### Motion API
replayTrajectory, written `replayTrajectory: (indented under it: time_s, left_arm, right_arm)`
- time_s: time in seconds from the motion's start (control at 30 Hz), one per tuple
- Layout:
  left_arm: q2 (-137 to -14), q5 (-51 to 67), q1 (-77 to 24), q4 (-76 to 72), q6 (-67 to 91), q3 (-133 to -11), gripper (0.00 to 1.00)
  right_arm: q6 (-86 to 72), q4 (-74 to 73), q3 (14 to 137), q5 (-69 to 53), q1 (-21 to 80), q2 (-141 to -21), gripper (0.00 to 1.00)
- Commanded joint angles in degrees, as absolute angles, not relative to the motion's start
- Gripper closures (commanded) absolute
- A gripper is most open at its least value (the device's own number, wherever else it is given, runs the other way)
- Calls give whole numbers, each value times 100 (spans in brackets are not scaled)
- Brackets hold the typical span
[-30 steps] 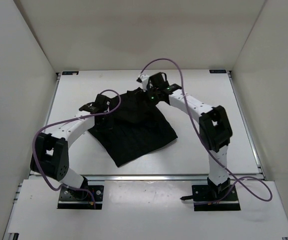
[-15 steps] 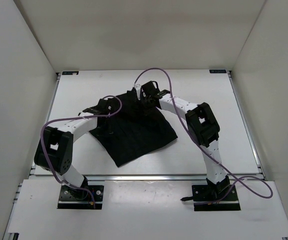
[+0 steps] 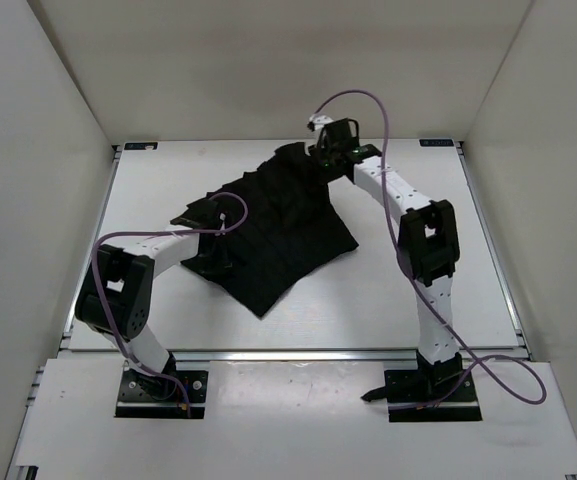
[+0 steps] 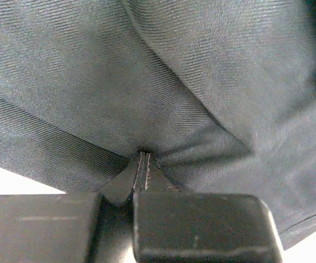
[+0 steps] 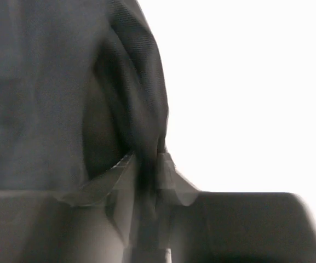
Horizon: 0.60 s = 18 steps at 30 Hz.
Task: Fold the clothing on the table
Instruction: Flatten the skirt out
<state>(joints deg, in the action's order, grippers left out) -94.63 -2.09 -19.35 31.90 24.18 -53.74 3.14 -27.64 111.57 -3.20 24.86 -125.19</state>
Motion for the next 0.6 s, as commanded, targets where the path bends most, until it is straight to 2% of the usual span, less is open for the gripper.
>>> replayTrajectory:
  time_s: [0.0,0.03,0.07,0.13,0.17,0.27,0.3,0.33,0.37,0.4,0.47,0.5,0.57]
  left_arm:
    - [-9597,-44,-1969,3173,2426,-5396,100]
    - [-9615,-44,-2012,3190,2426,-5405,100]
    - [-9607,-9,-2004,3190,2400,-5431,100]
    - [-9580,-79,-1969,3199,2373,-5458,100]
    - [-9589,-105,-1943,3225,2347,-5510,100]
    - [-9598,-35,-1837,3392,2215,-5782,100]
    - [-9563,-61,-1811,3480,2154,-5940,100]
    - [-9554,-44,-1811,3559,2110,-6072,89]
    - [-9519,-35,-1837,3647,2022,-6186,63]
    - [-9414,-44,-1863,3717,1934,-6301,53]
    - [-9177,-61,-1977,3814,1907,-6512,21]
    - [-8932,-35,-2056,3867,1942,-6539,14]
    - [-8615,156,-2171,3885,2126,-6400,8]
  right_arm:
    - [169,-3047,11529,89,1611,-12594,74]
    - [10,-3476,11897,44,1530,-12821,70]
    - [-252,-3768,12196,-287,1320,-13006,59]
    - [-473,-3964,12226,-867,1047,-13078,50]
    - [-536,-3903,12008,-914,1002,-12939,46]
    - [-388,-3474,10912,-1090,1020,-12343,44]
    - [-335,-3280,10377,-985,1098,-11992,33]
    - [-186,-3191,10075,-941,1203,-11875,29]
    - [-80,-3103,9646,-923,1248,-11561,26]
    - [-53,-3050,9224,-871,1344,-11288,25]
    - [-71,-2980,8591,-1019,1502,-10866,22]
    - [-105,-2910,8187,-1089,1538,-10611,21]
    - [-193,-2822,7701,-1369,1477,-10162,20]
